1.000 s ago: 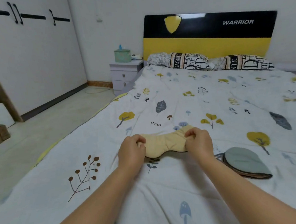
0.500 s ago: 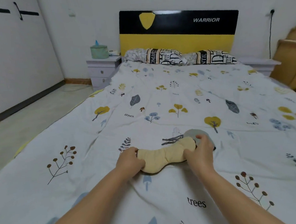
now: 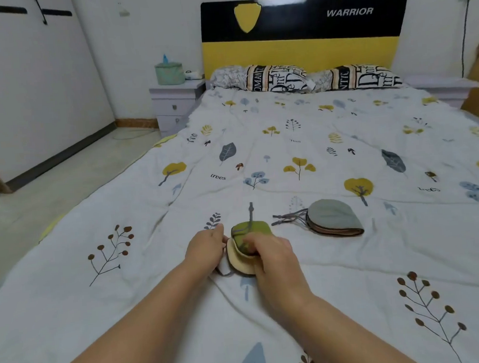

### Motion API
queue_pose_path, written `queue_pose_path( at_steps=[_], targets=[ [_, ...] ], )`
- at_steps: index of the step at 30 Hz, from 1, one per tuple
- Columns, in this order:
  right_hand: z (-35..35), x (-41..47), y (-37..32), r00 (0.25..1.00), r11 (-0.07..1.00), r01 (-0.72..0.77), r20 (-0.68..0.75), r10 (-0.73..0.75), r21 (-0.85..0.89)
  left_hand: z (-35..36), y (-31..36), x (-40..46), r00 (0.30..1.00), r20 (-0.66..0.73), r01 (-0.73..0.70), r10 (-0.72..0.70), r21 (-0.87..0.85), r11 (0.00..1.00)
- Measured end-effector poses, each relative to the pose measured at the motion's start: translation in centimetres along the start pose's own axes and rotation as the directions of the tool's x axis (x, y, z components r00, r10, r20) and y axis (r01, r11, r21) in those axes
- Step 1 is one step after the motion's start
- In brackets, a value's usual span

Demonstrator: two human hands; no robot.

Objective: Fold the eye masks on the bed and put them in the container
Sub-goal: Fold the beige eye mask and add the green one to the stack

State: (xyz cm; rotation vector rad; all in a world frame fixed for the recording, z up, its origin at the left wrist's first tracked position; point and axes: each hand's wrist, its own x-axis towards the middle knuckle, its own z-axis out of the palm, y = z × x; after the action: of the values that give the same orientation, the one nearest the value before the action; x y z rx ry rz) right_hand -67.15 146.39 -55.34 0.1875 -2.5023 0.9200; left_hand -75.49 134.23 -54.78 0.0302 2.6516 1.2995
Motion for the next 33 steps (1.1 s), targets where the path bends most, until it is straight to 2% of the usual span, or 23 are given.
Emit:
queue_pose_path(
  at_steps=[3,6,8,10,12,14,16,18,19,21,23,25,27,33],
  targets=[
    [0.8,-0.5,0.4,0.992,0.997,0.083,0.095,-0.082,-0.006,-0.1,0.0,0.0,0.999,0.031,0.045,-0.042,-0.104,0.994],
    [1.1,-0.8,1.0,0.972,0.993,0.12,0.207,-0.115,-0.014,0.1,-0.1,0.1,0.999,0.054,0.003,-0.002,-0.013,1.0],
    [0.8,-0.8,1.1,0.981,0.997,0.08,0.176,-0.079,0.0,0.3,-0.4,0.0,0.994,0.107,-0.012,0.009,0.023,1.0],
    [0.6,0.0,1.3,0.999,0.999,0.022,0.043,-0.02,-0.04,0.2,-0.5,0.0,0.995,0.099,-0.042,0.033,0.085,0.996],
    [0.4,1.1,1.7,0.995,0.979,-0.095,0.016,0.1,-0.181,0.0,-0.4,-0.1,0.998,0.019,-0.063,0.061,0.132,0.989],
    [0.5,2.0,2.4,0.964,0.933,-0.175,0.14,0.228,-0.316,-0.3,-0.2,-0.1,0.991,-0.129,-0.014,0.037,0.174,0.985],
    [0.8,2.2,2.8,0.914,0.898,-0.197,0.259,0.314,-0.394,-0.8,-0.1,-0.2,0.94,-0.336,0.021,0.066,0.25,0.968],
    [1.3,2.1,2.9,0.889,0.887,-0.232,0.283,0.36,-0.399,-0.8,0.3,-0.5,0.867,-0.442,-0.074,0.229,0.34,0.937],
    [1.6,2.0,2.9,0.883,0.892,-0.245,0.292,0.367,-0.379,-0.3,0.5,-0.7,0.844,-0.42,-0.172,0.332,0.375,0.911],
    [1.9,2.0,3.1,0.871,0.912,-0.23,0.345,0.349,-0.34,1.3,0.6,-1.1,0.85,-0.228,-0.329,0.475,0.474,0.817],
    [1.8,1.8,3.7,0.841,0.912,-0.219,0.406,0.357,-0.348,3.0,-0.4,-1.3,0.905,-0.001,-0.346,0.425,0.581,0.737],
    [1.7,1.4,4.7,0.809,0.89,-0.215,0.437,0.392,-0.402,4.0,-1.9,-1.1,0.96,0.112,-0.27,0.258,0.62,0.737],
    [1.6,1.1,5.4,0.795,0.875,-0.2,0.449,0.408,-0.441,4.4,-2.7,-0.9,0.972,0.143,-0.235,0.186,0.626,0.743],
    [2.0,1.1,5.5,0.779,0.862,-0.203,0.457,0.429,-0.464,4.2,-2.6,-0.8,0.969,0.178,-0.245,0.17,0.645,0.724]
  ],
)
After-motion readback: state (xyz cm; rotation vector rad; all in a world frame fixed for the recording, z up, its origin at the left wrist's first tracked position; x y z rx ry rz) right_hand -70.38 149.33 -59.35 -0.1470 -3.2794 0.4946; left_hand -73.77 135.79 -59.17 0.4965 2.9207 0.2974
